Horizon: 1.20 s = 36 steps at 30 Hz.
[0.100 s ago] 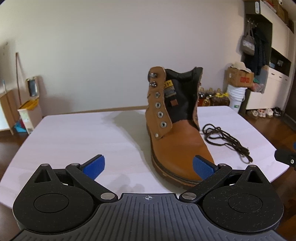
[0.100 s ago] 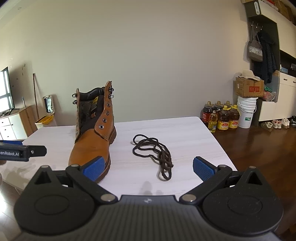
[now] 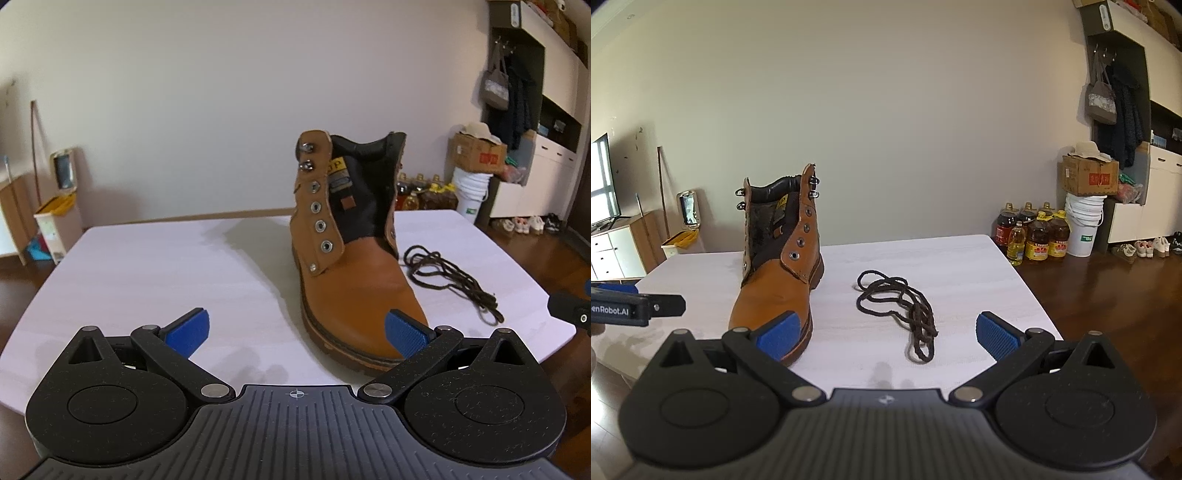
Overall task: Lace up shoes with both hands
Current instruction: 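Move both tools toward the tan boot and the brown shoelace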
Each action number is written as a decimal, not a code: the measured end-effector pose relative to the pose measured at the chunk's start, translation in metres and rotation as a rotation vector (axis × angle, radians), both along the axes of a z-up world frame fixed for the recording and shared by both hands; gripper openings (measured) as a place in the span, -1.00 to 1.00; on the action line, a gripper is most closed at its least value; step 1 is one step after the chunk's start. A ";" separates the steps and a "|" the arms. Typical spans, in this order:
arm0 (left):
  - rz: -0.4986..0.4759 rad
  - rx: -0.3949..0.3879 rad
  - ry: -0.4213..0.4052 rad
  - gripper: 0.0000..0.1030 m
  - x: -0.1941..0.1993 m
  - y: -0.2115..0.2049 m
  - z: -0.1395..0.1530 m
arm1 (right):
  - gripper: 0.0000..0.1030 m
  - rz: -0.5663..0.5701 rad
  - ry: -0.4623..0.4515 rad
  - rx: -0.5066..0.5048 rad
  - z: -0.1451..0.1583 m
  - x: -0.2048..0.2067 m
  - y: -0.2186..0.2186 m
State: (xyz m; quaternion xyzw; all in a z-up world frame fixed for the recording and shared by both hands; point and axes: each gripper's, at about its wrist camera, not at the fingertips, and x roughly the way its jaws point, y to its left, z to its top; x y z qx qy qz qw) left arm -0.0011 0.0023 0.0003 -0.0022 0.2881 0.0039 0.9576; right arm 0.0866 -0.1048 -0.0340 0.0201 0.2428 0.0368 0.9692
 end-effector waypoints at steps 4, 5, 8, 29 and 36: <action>0.009 -0.015 0.005 1.00 -0.001 0.003 0.000 | 0.99 0.008 0.005 -0.007 0.000 -0.002 -0.004; 0.011 -0.018 0.006 1.00 -0.002 0.004 0.001 | 0.99 0.007 0.003 -0.015 0.002 -0.003 -0.004; 0.019 -0.016 0.004 1.00 -0.002 0.006 -0.001 | 0.99 0.004 0.005 -0.040 0.003 -0.004 0.002; 0.010 0.053 -0.004 1.00 0.012 0.003 -0.009 | 0.86 0.030 0.045 -0.057 -0.001 0.007 -0.004; -0.005 0.079 -0.008 1.00 0.020 0.000 -0.014 | 0.60 0.041 0.075 -0.052 -0.011 0.019 -0.012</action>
